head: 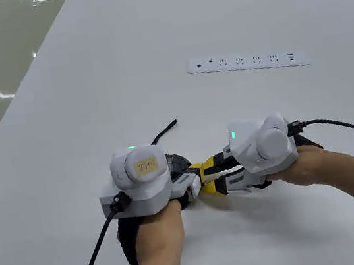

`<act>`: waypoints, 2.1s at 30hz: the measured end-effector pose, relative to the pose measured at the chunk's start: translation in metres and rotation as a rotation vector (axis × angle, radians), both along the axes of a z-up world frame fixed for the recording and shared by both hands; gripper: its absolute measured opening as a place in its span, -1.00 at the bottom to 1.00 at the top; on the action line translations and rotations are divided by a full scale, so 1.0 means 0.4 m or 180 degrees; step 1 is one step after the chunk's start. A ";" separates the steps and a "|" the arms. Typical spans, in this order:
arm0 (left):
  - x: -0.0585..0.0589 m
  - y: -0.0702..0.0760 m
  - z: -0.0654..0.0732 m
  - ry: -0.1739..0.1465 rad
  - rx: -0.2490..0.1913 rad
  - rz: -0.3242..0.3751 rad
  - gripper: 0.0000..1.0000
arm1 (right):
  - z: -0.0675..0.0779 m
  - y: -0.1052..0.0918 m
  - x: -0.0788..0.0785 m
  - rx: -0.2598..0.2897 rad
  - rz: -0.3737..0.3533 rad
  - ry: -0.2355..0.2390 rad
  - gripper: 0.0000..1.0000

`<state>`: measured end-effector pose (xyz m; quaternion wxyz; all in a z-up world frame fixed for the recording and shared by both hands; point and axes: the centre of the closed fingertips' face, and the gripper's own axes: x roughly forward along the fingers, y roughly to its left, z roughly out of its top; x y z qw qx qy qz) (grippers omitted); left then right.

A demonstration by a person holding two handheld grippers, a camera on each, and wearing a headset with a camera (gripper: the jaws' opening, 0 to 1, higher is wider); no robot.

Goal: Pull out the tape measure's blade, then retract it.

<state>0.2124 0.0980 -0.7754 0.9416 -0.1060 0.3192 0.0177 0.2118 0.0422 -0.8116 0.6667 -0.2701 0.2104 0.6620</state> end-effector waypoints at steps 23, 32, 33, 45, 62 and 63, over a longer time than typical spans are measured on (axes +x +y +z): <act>-0.029 -0.017 0.027 0.0012 0.0327 -0.0786 0.51 | 0.043 -0.057 -0.017 -0.0008 -0.0333 0.0049 -0.32; -0.052 -0.029 0.040 0.0007 0.0396 -0.1114 0.52 | 0.063 -0.100 -0.016 0.0014 -0.0560 0.0041 -0.17; -0.053 -0.028 0.038 0.0009 0.0404 -0.1175 0.52 | 0.067 -0.105 -0.017 0.0020 -0.0588 0.0030 -0.16; -0.099 -0.038 0.020 0.0085 0.0585 -0.1689 0.57 | 0.097 -0.167 -0.039 0.0072 -0.0909 0.0064 -0.05; -0.142 -0.052 0.070 0.0019 0.0606 -0.2118 0.76 | 0.148 -0.270 -0.068 0.0220 -0.1519 0.0114 0.18; -0.144 -0.055 0.079 0.0000 0.0606 -0.2138 0.77 | 0.149 -0.277 -0.071 0.0212 -0.1542 0.0101 0.20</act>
